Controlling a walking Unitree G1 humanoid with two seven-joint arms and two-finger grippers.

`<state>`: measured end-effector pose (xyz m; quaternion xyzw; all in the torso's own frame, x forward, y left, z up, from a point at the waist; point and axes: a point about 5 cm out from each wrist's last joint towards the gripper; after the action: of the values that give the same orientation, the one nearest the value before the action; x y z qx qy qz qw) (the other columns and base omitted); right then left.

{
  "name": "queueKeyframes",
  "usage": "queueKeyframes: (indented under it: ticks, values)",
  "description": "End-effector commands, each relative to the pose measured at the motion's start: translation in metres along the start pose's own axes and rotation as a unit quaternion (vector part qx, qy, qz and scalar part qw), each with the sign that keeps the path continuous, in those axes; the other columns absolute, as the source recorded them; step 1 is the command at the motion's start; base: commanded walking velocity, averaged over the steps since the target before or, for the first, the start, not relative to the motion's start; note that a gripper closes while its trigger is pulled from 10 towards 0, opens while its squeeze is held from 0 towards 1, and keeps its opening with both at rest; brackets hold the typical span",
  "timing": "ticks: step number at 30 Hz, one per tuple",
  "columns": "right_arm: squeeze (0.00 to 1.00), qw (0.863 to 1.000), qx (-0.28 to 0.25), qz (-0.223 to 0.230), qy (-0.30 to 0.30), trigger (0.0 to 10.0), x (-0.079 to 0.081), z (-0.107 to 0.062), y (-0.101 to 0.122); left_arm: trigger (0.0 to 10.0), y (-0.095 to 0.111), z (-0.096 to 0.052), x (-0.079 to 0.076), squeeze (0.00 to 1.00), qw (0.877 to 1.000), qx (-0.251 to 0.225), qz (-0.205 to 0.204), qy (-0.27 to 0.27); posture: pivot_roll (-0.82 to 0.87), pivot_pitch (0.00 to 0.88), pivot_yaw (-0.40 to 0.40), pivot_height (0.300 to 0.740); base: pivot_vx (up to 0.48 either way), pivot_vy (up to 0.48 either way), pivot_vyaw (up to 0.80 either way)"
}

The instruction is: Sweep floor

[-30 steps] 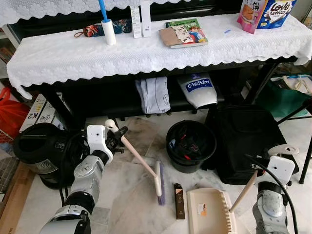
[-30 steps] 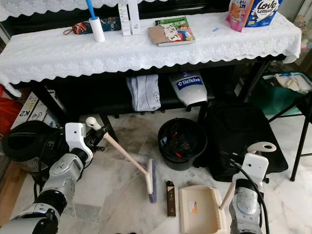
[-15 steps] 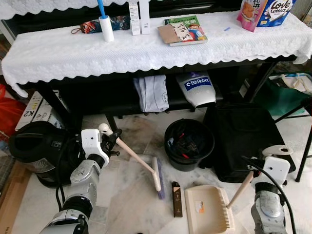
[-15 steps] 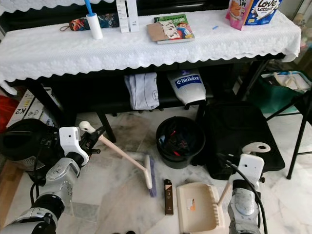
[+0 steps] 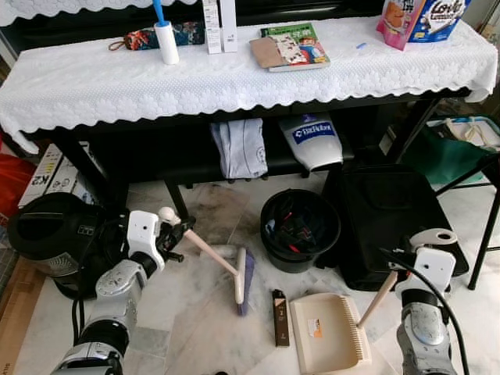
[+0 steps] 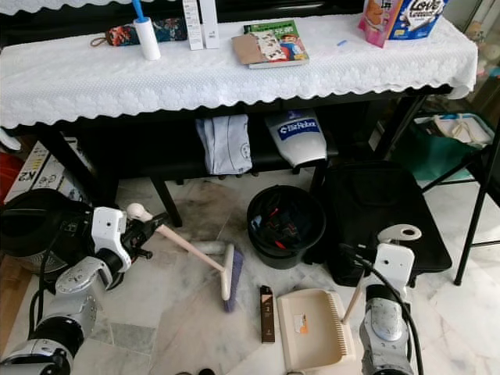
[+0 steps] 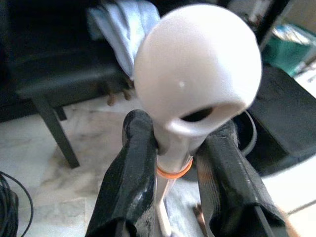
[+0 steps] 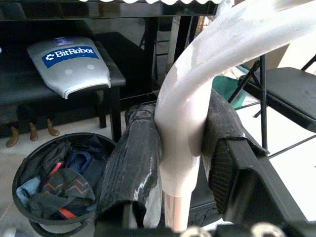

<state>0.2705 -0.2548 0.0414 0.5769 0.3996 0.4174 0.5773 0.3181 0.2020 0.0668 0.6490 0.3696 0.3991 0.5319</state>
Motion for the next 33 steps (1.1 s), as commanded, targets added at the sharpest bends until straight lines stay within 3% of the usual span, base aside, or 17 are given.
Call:
queueKeyframes:
  ticks: [1, 2, 12, 15, 18, 20, 26, 33]
  values:
    - [0.00, 1.000, 0.028, -0.001, 0.007, 10.0, 0.001, -0.005, -0.010, 10.0, -0.025, -0.012, -0.007, 0.00, 0.997, 0.066, -0.012, -0.041, -0.14, 0.126, 0.054, 0.740, 0.000, 0.000, 0.00]
    - [0.00, 1.000, 0.028, 0.000, 0.008, 10.0, 0.002, -0.005, -0.010, 10.0, -0.027, -0.016, -0.007, 0.00, 0.995, 0.077, -0.004, -0.067, -0.14, 0.122, 0.055, 0.740, 0.000, 0.000, 0.00]
    - [0.00, 1.000, 0.027, 0.002, 0.009, 10.0, 0.001, 0.000, -0.007, 10.0, -0.022, -0.029, 0.008, 0.00, 0.988, 0.096, 0.027, -0.121, -0.14, 0.096, 0.056, 0.740, 0.000, 0.000, 0.00]
    - [0.00, 1.000, 0.028, 0.003, 0.008, 10.0, 0.001, 0.001, -0.006, 10.0, -0.019, -0.029, 0.014, 0.00, 0.989, 0.096, 0.035, -0.102, -0.14, 0.096, 0.055, 0.740, 0.000, 0.000, 0.00]
    - [0.00, 1.000, 0.027, 0.004, 0.006, 10.0, 0.000, 0.002, -0.005, 10.0, -0.004, -0.024, 0.025, 0.00, 0.995, 0.060, 0.056, -0.050, -0.13, 0.100, 0.053, 0.740, 0.000, 0.000, 0.00]
    - [0.00, 1.000, 0.027, 0.006, 0.005, 10.0, 0.001, 0.003, -0.005, 10.0, 0.002, -0.023, 0.024, 0.00, 0.996, 0.044, 0.059, -0.050, -0.13, 0.103, 0.053, 0.740, 0.000, 0.000, 0.00]
    - [0.00, 1.000, 0.027, 0.008, 0.004, 10.0, 0.002, 0.003, -0.005, 10.0, 0.001, -0.027, 0.020, 0.00, 0.994, 0.046, 0.075, -0.070, -0.13, 0.110, 0.053, 0.740, 0.000, 0.000, 0.00]
    - [0.00, 1.000, 0.030, 0.008, 0.003, 10.0, 0.000, 0.002, -0.006, 10.0, -0.001, -0.035, 0.035, 0.00, 0.993, 0.054, 0.106, -0.012, -0.13, 0.114, 0.055, 0.740, 0.000, 0.000, 0.00]
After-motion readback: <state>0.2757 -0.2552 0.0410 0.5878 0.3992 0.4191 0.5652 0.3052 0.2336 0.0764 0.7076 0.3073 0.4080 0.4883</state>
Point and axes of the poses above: a point about 5 cm out from each wrist's last joint towards the gripper, its own z axis pointing out of the wrist towards the gripper, its own y axis along the axis of the wrist's last joint, x = y × z, and after that the axes turned 8 degrees about z, right-handed
